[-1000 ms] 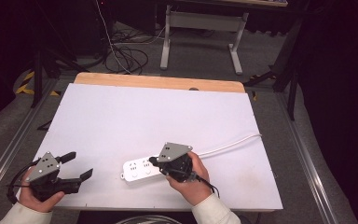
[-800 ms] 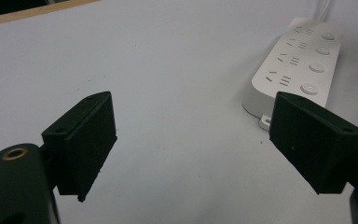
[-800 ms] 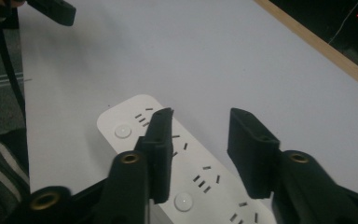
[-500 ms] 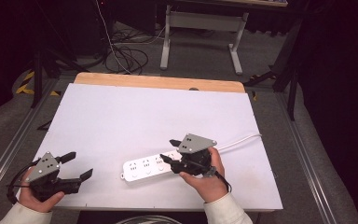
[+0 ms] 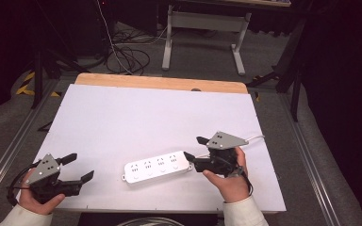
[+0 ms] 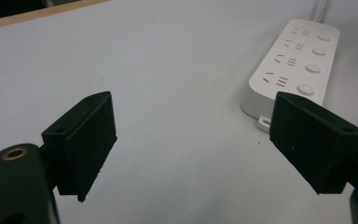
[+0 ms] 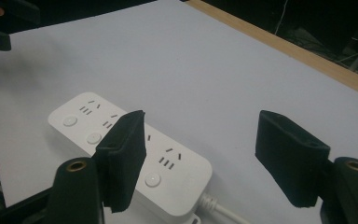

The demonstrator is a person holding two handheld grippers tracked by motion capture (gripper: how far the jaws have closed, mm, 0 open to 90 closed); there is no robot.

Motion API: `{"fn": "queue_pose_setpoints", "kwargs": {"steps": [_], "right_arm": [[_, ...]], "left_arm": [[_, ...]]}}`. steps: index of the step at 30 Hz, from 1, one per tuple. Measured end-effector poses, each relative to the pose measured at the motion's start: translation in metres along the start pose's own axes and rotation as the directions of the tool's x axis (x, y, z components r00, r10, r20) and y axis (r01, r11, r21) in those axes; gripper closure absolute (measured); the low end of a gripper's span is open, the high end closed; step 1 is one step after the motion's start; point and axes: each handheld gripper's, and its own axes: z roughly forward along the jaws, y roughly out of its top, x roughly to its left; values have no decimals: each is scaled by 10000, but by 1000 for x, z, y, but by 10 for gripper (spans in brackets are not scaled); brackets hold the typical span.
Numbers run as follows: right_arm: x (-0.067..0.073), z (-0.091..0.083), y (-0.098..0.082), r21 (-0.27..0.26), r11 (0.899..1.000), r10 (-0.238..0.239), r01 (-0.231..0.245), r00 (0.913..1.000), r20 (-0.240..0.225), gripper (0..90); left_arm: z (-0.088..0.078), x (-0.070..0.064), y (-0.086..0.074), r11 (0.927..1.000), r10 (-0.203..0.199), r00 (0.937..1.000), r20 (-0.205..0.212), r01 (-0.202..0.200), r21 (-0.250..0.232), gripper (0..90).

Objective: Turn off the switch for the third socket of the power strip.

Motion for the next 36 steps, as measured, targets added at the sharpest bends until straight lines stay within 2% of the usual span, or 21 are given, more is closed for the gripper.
{"fn": "queue_pose_setpoints", "kwargs": {"steps": [7,15,25,36], "right_arm": [[-17,-15,-16,-88,9978,659,-657,9976,226,323],[-32,-26,-36,-120,9904,1383,-1381,9901,245,303],[-45,-33,-69,72,9898,1426,-1425,9898,-75,239],[-55,-36,-103,362,9886,1463,-1461,9892,-5,217]], "left_arm": [[0,-1,0,10000,-7,10000,85,8,-43,150],[-1,-1,0,10000,-64,9999,150,64,-58,136],[-3,-3,1,9999,93,9996,267,-90,-112,105],[-3,-3,-1,9994,353,9988,343,-352,-36,61]]}}
